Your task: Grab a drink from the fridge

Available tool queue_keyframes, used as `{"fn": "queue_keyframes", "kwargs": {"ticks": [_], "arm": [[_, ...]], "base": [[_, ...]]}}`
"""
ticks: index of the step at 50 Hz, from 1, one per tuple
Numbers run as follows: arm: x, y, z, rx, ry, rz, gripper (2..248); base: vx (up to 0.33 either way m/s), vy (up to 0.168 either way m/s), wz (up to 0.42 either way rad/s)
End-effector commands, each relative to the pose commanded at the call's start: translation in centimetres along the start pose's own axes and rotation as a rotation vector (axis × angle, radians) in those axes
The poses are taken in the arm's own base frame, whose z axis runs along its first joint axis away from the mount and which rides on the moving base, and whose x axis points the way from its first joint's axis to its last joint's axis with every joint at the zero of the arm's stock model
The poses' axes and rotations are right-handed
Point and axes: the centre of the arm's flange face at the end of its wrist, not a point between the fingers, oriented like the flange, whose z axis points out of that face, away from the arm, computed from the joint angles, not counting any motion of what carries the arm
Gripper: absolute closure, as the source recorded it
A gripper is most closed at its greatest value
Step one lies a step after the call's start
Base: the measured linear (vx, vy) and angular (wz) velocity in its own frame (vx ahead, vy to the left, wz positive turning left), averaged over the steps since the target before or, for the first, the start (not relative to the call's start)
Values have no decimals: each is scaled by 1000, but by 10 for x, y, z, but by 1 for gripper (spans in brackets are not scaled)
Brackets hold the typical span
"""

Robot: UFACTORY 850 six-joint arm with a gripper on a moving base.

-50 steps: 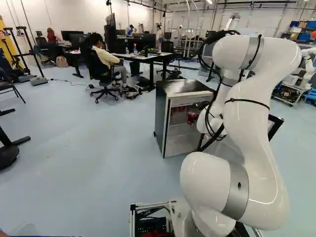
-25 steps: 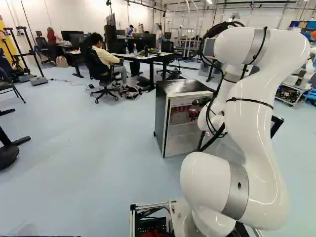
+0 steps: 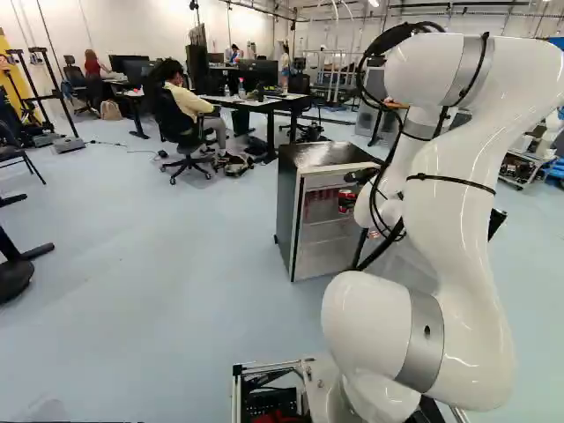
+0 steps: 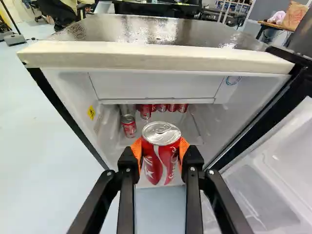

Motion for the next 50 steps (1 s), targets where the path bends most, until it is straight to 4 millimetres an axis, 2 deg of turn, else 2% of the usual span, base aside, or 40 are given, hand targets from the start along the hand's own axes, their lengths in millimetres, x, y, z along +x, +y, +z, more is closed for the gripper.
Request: {"fn": "queue_keyframes", "kwargs": {"ticks": [50], "arm": [[47, 8, -34, -152, 53, 47, 155]], "base": [[0, 0, 0]]}}
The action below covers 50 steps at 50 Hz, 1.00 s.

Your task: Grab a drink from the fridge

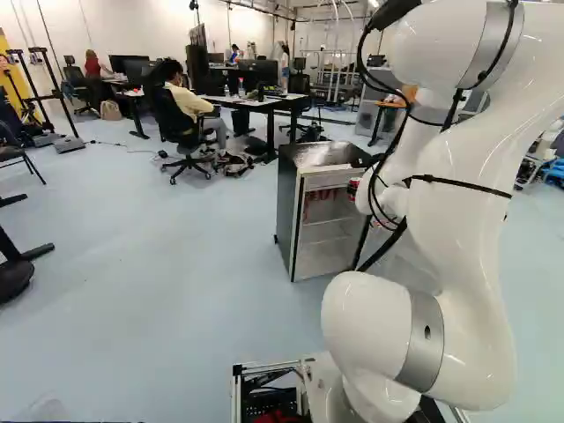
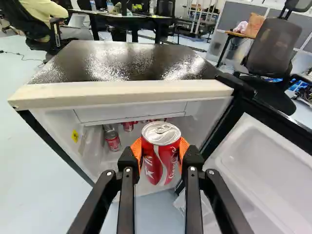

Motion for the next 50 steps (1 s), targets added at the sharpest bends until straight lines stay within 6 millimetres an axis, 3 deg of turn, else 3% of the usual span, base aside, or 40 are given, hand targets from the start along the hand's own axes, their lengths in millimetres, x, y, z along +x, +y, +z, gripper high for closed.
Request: {"fn": "queue_keyframes", "kwargs": {"ticks": [25, 50], "arm": [[27, -9, -13, -30, 50, 5, 155], [59, -24, -11, -37, 111, 4, 155]], "base": [[0, 0, 0], [0, 0, 0]]}}
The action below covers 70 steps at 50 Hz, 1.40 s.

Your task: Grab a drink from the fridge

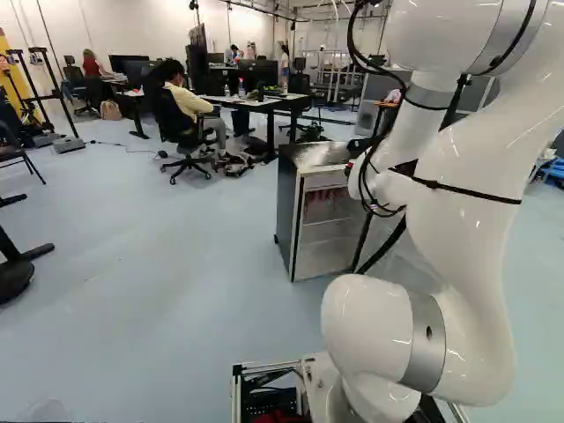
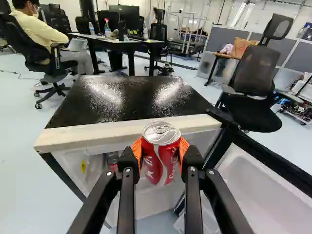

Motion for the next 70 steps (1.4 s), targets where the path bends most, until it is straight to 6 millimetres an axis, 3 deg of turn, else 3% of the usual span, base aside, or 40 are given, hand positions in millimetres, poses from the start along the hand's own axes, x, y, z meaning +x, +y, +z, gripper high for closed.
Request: {"fn": "queue_keyframes", "kwargs": {"ticks": [18, 70], "arm": [[24, -12, 7, 1, 46, 1, 155], [42, -66, 65, 43, 84, 29, 155]], "base": [[0, 0, 0], [0, 0, 0]]}}
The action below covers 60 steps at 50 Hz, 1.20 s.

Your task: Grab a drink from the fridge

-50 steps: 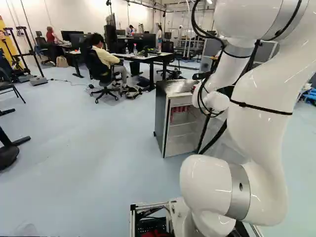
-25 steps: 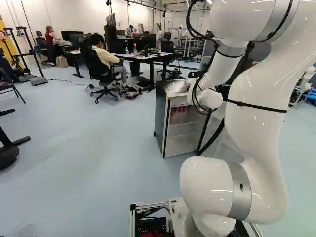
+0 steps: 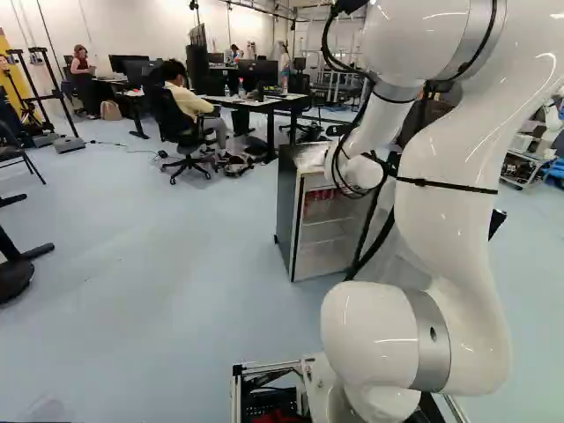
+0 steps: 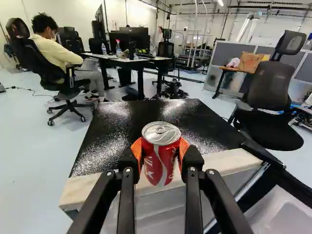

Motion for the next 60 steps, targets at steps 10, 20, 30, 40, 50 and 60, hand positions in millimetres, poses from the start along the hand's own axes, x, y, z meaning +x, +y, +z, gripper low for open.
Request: {"fn": "queue_keyframes", "kwargs": {"ticks": [10, 20, 30, 40, 50, 60], "arm": [[2, -10, 16, 8, 10, 5, 155], [4, -19, 30, 11, 16, 12, 155], [4, -24, 40, 8, 8, 20, 155], [4, -29, 50, 8, 3, 25, 155], [5, -35, 59, 17, 9, 23, 155], [5, -36, 62, 20, 12, 22, 155]], "base": [[0, 0, 0], [0, 0, 0], [0, 0, 0], [0, 0, 0], [0, 0, 0], [0, 0, 0]]}}
